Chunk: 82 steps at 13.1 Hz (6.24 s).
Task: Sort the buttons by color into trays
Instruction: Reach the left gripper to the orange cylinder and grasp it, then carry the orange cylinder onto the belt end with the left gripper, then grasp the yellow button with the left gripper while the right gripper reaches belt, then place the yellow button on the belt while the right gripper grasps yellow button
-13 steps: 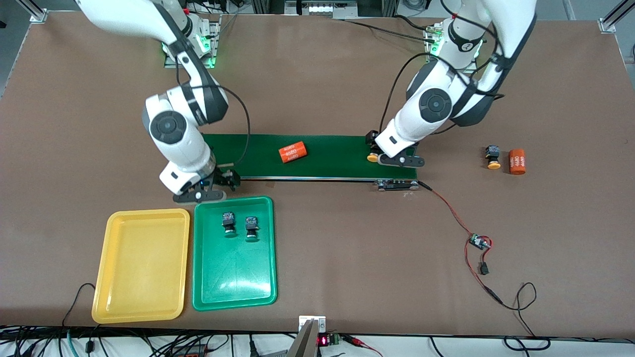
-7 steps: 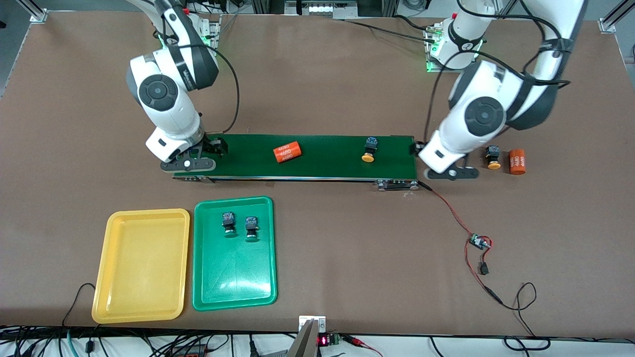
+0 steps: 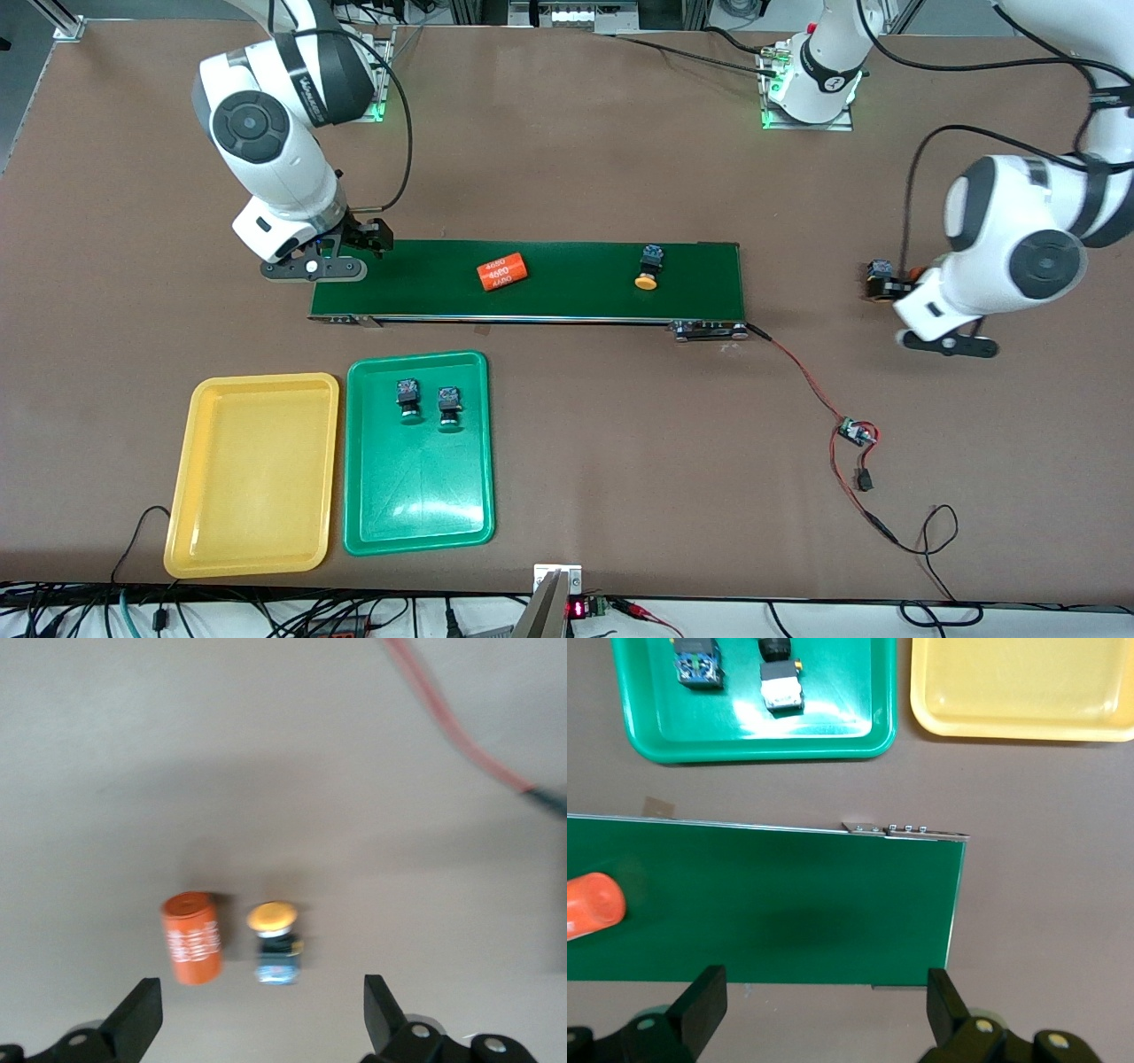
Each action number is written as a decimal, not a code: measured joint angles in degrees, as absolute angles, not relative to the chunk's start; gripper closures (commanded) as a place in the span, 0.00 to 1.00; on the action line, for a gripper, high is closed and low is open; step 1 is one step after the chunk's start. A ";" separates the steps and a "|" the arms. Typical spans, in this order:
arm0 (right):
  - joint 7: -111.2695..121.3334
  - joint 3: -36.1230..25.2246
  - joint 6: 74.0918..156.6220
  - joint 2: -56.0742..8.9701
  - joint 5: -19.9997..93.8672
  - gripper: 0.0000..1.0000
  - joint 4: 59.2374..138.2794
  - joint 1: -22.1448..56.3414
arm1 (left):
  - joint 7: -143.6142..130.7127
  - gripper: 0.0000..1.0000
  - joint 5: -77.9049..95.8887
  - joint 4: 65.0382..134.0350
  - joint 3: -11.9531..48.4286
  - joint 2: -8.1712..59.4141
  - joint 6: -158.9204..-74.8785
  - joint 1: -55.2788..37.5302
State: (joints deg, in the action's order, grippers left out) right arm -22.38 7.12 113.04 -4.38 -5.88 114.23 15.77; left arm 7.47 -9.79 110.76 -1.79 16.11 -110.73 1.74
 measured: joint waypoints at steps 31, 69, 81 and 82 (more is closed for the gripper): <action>-5.65 6.71 86.27 -3.30 1.68 0.00 96.01 -3.34 | 8.14 0.80 -1.67 106.80 14.99 19.14 -108.03 0.65; -17.47 7.44 113.67 4.72 3.29 0.00 123.18 8.43 | 13.26 0.00 -7.68 126.78 -5.75 20.08 -128.97 0.94; -34.59 7.47 128.65 -5.02 3.31 0.00 123.26 19.22 | 12.70 0.74 -6.63 128.83 -5.85 19.35 -127.40 1.31; -36.09 7.46 129.64 -5.70 3.31 0.00 123.25 19.86 | 12.70 0.74 -4.59 125.49 -5.00 18.99 -122.41 1.18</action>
